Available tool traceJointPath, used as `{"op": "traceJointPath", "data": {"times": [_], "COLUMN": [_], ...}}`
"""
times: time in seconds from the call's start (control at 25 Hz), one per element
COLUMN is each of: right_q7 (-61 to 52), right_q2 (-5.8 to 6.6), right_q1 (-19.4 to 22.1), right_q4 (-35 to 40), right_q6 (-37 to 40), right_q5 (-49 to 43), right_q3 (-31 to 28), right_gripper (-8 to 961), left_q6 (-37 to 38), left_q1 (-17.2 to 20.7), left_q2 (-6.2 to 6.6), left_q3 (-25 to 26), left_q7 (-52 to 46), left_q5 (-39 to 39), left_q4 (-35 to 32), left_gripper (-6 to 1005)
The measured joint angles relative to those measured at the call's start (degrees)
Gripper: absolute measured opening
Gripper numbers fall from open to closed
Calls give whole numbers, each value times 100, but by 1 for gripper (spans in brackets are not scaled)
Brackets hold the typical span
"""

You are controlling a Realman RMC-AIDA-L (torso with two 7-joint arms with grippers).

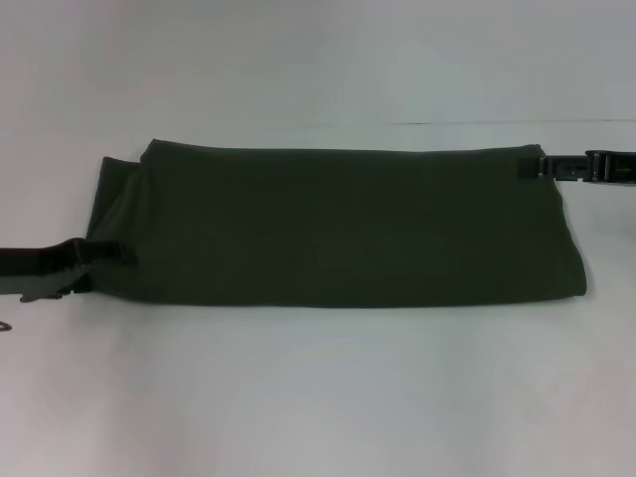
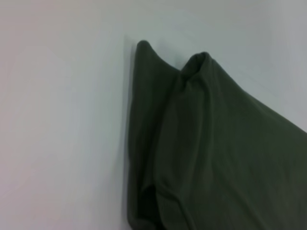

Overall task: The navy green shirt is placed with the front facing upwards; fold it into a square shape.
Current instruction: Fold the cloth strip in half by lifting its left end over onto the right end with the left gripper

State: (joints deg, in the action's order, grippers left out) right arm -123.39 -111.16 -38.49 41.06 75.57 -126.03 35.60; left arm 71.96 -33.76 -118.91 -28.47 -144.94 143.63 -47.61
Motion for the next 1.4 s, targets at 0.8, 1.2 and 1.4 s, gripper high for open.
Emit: {"op": "traceJointPath", "data": {"times": [0.8,1.2,1.4], "right_q7": [0,0,0], "right_q2": [10,8,3], "right_q1": [0,0,0], "right_q4": [-10,-10,-10], "right_q6": [-9,-18,-22], "right_q5": [0,1,1], "right_q3": [0,0,0], "right_gripper": [922,921,921], "left_q6": [320,183,54], "left_q1": [99,59,49], "left_q2": [9,9,9], "left_q3": [0,0,-53], "left_q7": [12,20,17], "left_q5": [331,341,342], "left_q4": [-82,-50,-38], "left_gripper": [887,888,888]}}
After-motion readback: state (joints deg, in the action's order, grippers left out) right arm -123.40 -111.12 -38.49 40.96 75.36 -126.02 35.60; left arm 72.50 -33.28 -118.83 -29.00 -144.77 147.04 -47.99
